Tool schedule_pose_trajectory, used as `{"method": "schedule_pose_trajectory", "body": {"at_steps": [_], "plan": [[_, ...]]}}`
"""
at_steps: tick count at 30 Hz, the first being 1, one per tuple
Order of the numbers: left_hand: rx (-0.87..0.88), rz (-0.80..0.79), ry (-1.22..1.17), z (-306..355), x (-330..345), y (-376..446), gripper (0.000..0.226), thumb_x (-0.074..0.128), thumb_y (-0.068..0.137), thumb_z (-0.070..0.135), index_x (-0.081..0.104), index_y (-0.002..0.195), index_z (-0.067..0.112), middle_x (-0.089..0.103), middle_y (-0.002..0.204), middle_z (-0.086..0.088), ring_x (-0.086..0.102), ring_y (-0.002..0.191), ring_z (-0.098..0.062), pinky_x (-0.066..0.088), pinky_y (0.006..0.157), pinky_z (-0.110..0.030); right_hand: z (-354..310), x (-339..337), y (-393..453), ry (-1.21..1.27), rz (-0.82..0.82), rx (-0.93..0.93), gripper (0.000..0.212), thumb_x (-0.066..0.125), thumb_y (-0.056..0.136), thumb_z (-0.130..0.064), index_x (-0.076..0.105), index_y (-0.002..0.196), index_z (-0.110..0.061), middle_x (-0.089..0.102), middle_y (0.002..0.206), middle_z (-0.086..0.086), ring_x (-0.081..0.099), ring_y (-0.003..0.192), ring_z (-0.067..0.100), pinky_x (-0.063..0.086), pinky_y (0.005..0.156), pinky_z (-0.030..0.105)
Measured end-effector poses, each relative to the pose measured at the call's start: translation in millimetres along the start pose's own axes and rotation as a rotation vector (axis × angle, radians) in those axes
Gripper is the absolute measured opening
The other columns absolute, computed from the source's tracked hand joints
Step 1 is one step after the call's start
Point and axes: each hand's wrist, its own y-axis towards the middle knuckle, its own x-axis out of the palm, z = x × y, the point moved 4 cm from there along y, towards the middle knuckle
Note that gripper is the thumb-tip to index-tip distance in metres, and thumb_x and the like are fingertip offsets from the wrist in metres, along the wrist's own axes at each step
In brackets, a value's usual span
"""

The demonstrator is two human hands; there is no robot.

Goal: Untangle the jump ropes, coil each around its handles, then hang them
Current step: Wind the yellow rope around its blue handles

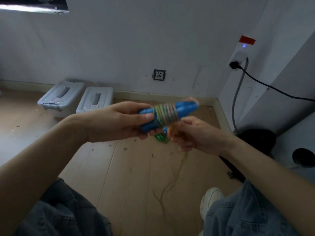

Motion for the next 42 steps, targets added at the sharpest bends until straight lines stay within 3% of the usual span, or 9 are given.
{"method": "schedule_pose_trajectory", "body": {"at_steps": [4, 9, 14, 18, 22, 30, 35, 38, 42], "plan": [[0.083, 0.427, -0.165, -1, -25, 3, 0.02, 0.052, 0.085, 0.025, 0.061, 0.097, 0.012, 0.068, 0.074, 0.003, 0.062, 0.064, 0.0, 0.05, 0.055, -0.013, -8, 2, -2, -0.307, 0.1, -0.044, 0.028, 0.05, 0.087, -0.034, 0.062, 0.078, -0.011, 0.041, 0.054, -0.004, 0.035, 0.046, 0.007, 0.032, 0.043, 0.018], [-0.185, 0.818, 0.725, -30, -26, 16, 0.02, 0.051, 0.091, 0.028, 0.05, 0.095, 0.008, 0.058, 0.073, 0.002, 0.055, 0.058, -0.007, 0.047, 0.054, -0.021, -19, 18, -1, -0.863, 0.071, -0.1, 0.022, 0.057, 0.09, -0.028, 0.065, 0.073, -0.018, 0.046, 0.054, -0.008, 0.039, 0.045, 0.003, 0.029, 0.047, 0.016], [-0.298, 0.639, 0.229, -52, 1, 33, 0.016, 0.041, 0.096, 0.019, 0.036, 0.1, 0.005, 0.053, 0.081, -0.009, 0.051, 0.06, -0.013, 0.045, 0.05, -0.019, -33, 29, -2, -1.26, 0.08, -0.254, 0.02, 0.053, 0.092, -0.031, 0.055, 0.072, -0.027, 0.046, 0.055, -0.014, 0.045, 0.048, 0.002, 0.031, 0.052, 0.02], [-0.296, 0.533, 0.393, -54, 11, 39, 0.013, 0.039, 0.097, 0.015, 0.038, 0.102, 0.003, 0.053, 0.081, -0.008, 0.053, 0.061, -0.011, 0.05, 0.053, -0.017, -44, 18, -4, -1.346, 0.138, -0.291, 0.025, 0.05, 0.09, -0.031, 0.063, 0.079, -0.013, 0.055, 0.061, -0.008, 0.048, 0.053, 0.004, 0.033, 0.052, 0.025], [-0.296, 0.307, 0.661, -57, 28, 43, 0.006, 0.04, 0.096, 0.017, 0.042, 0.097, 0.011, 0.054, 0.076, 0.001, 0.05, 0.056, -0.004, 0.044, 0.048, -0.009, -40, 2, 0, -1.243, 0.142, -0.176, 0.014, 0.059, 0.088, -0.028, 0.066, 0.082, -0.016, 0.059, 0.067, -0.008, 0.052, 0.059, 0.003, 0.037, 0.056, 0.02], [-0.193, 0.063, 0.796, -37, 32, 30, 0.019, 0.043, 0.095, 0.018, 0.04, 0.084, 0.034, 0.055, 0.079, 0.005, 0.053, 0.057, 0.003, 0.048, 0.055, -0.013, -36, -22, -2, -0.858, 0.146, -0.036, 0.004, 0.07, 0.079, -0.024, 0.069, 0.078, -0.028, 0.07, 0.081, -0.005, 0.065, 0.076, 0.004, 0.052, 0.067, 0.018], [-0.089, -0.119, 0.64, -18, 36, 14, 0.021, 0.044, 0.093, 0.017, 0.049, 0.093, 0.038, 0.059, 0.085, 0.011, 0.058, 0.073, -0.001, 0.049, 0.062, -0.016, -23, -19, -5, -0.609, 0.016, 0.049, 0.013, 0.066, 0.079, -0.037, 0.072, 0.08, -0.026, 0.06, 0.067, -0.009, 0.048, 0.055, 0.004, 0.037, 0.048, 0.015], [0.021, -0.071, 0.396, -2, 26, 4, 0.016, 0.046, 0.09, 0.02, 0.057, 0.094, 0.031, 0.061, 0.084, 0.014, 0.059, 0.072, -0.002, 0.05, 0.063, -0.016, -21, -14, -8, -0.445, -0.054, -0.021, 0.015, 0.063, 0.083, -0.037, 0.071, 0.078, -0.025, 0.059, 0.066, -0.006, 0.05, 0.056, 0.013, 0.041, 0.05, 0.019], [0.133, 0.182, -0.05, 3, 11, 6, 0.024, 0.05, 0.08, 0.021, 0.058, 0.102, 0.015, 0.065, 0.082, 0.009, 0.063, 0.072, -0.003, 0.051, 0.064, -0.014, -18, -8, -5, -0.366, 0.125, -0.11, 0.024, 0.053, 0.091, -0.026, 0.055, 0.069, -0.017, 0.052, 0.054, -0.007, 0.041, 0.051, 0.007, 0.039, 0.048, 0.017]]}}
